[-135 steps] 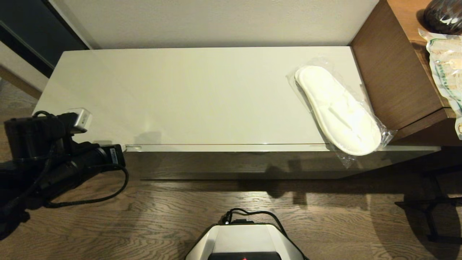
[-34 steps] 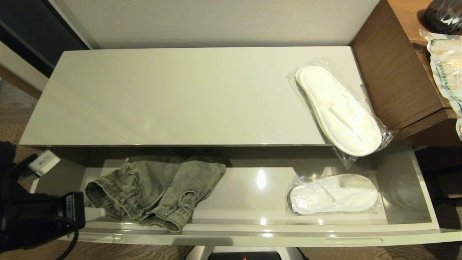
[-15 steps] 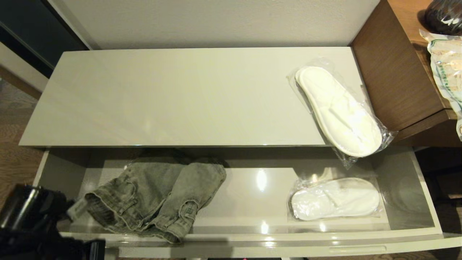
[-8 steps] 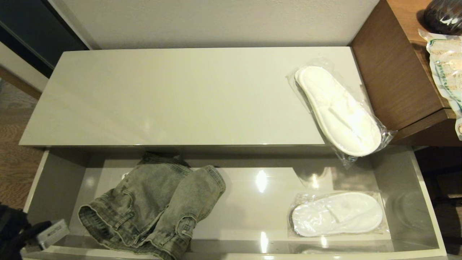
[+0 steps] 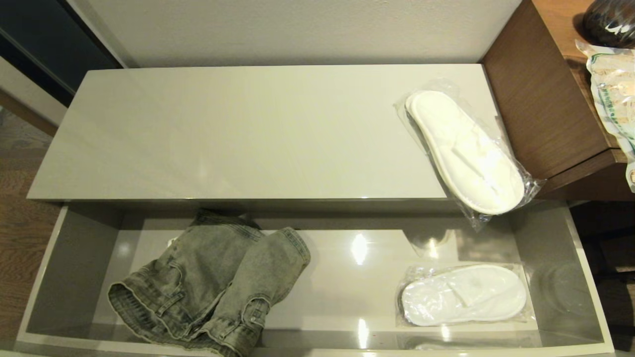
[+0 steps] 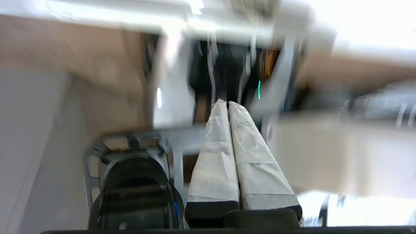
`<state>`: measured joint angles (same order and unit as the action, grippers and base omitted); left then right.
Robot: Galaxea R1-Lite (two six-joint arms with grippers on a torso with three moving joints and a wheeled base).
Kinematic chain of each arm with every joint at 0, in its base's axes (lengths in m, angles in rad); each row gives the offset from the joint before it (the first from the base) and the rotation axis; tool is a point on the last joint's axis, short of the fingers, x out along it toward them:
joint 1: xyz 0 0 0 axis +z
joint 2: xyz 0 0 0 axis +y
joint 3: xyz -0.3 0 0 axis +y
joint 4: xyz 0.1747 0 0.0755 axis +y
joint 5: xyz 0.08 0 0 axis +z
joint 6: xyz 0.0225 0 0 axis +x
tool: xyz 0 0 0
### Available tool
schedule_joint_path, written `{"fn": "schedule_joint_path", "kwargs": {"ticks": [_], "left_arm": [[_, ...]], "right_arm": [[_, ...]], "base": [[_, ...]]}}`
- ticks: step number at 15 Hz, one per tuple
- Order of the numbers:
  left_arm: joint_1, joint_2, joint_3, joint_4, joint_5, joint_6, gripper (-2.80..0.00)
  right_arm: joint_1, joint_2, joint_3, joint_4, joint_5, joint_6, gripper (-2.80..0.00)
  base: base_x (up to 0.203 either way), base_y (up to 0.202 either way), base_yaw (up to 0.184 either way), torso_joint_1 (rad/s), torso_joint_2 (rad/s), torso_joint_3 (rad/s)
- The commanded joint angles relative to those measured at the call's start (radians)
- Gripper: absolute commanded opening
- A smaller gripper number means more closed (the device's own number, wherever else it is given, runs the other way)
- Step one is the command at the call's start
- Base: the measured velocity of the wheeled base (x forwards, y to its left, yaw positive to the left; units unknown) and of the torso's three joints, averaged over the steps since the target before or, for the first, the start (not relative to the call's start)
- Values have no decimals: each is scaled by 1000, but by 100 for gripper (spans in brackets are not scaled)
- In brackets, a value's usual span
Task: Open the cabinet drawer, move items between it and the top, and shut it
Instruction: Pick up the disposable slippers on the table
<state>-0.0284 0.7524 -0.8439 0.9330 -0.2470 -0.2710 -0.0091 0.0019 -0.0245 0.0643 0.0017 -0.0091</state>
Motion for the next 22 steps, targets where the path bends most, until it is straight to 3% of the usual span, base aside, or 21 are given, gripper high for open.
{"fn": "schedule_joint_path", "kwargs": {"ticks": [1,3,5,7,9,12,16,17,20,22], "left_arm": [[135,-195,-83,21,10,-21,-280],[197,-255,-110,32,20,-40,-280],[187,-290,-122,31,29,15,-280],[144,-332,-107,20,52,81,-280],[65,-377,-33,7,142,81,-280],[22,-511,113,3,163,84,-280],[23,-731,257,-37,220,298,-280],[23,-754,293,-96,231,333,-280],[22,-752,427,-377,255,341,-280],[22,-751,640,-661,285,334,-280]], "right_arm": [[0,1,0,0,1,0,-280],[0,1,0,0,1,0,-280],[0,1,0,-1,1,-5,-280],[0,1,0,2,1,0,-280],[0,1,0,2,0,0,-280],[0,1,0,2,0,0,-280],[0,1,0,2,0,0,-280],[0,1,0,0,0,0,-280],[0,1,0,1,0,-1,-280],[0,1,0,0,0,-2,-280]], "base": [[0,0,0,0,0,0],[0,0,0,0,0,0],[0,0,0,0,0,0],[0,0,0,0,0,0],[0,0,0,0,0,0],[0,0,0,0,0,0],[0,0,0,0,0,0],[0,0,0,0,0,0],[0,0,0,0,0,0],[0,0,0,0,0,0]]}}
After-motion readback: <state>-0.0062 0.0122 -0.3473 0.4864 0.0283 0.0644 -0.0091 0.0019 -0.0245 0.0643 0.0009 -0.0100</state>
